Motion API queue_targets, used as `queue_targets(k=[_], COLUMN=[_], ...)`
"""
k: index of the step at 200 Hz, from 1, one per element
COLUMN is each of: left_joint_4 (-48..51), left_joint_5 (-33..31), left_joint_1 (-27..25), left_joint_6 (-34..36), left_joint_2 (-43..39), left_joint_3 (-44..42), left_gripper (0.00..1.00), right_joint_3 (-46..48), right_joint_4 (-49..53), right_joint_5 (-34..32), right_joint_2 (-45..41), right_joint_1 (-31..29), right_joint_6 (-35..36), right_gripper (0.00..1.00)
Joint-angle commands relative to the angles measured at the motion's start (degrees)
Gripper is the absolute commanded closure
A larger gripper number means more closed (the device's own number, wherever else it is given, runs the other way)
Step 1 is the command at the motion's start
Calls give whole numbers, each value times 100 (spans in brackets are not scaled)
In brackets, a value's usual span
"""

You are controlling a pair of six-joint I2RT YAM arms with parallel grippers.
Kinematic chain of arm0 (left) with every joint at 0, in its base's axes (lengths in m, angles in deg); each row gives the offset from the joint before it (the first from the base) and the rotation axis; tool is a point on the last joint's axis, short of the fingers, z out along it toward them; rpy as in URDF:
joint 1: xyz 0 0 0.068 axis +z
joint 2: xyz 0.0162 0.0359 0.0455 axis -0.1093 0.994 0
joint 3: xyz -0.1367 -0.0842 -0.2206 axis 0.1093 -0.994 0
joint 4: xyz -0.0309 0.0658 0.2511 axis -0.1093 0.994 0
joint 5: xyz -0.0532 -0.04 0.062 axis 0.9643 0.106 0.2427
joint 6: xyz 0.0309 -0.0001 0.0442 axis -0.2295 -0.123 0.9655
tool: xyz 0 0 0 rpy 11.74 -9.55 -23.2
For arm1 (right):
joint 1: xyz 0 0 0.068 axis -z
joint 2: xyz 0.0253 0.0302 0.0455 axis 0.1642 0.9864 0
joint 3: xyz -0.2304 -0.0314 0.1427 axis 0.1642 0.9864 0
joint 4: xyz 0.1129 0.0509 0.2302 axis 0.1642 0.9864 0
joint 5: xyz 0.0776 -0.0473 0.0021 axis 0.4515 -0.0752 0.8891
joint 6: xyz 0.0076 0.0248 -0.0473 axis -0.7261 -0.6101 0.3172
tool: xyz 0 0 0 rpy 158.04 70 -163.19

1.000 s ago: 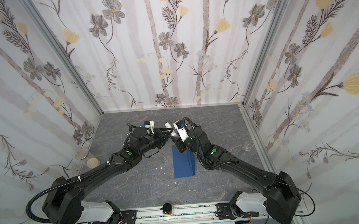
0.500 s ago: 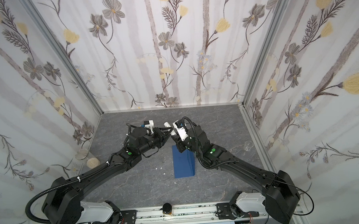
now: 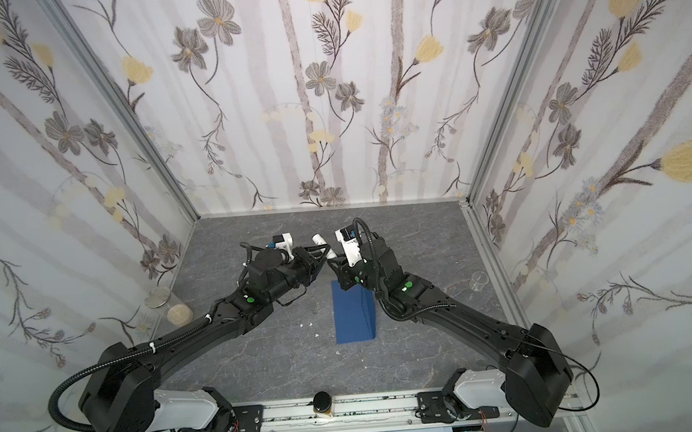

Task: Place the letter into the envelope and seal it
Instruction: 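Hold the glue stick and cap raised above the envelope with both grippers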

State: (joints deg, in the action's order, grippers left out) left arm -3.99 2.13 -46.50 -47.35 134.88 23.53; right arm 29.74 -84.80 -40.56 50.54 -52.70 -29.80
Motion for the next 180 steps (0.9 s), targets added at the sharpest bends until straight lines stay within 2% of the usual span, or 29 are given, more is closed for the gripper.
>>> queue_targets(k=[1, 84, 151, 180], left_joint_4=[-213, -1016, -1925, -2260], left_joint_5=[113, -290, -346, -401], left_joint_1=[-91, -231, -370, -451], left_joint_6=[38, 76, 224, 316], left_joint_2=[-42, -175, -54, -43], left_joint_3=[-136, -622, -933, -1058], left_gripper=[100, 100, 100, 100], right_joint_3=[-96, 214, 625, 773], right_joint_4=[-814, -2164, -3550, -4130], right_joint_5=[859, 2595, 3317, 3506], right_joint_2=[23, 158, 368, 460], right_joint_1=[58, 739, 1136, 1240], right_joint_6=[-674, -2851, -4740, -5330], right_gripper=[76, 77, 78, 78])
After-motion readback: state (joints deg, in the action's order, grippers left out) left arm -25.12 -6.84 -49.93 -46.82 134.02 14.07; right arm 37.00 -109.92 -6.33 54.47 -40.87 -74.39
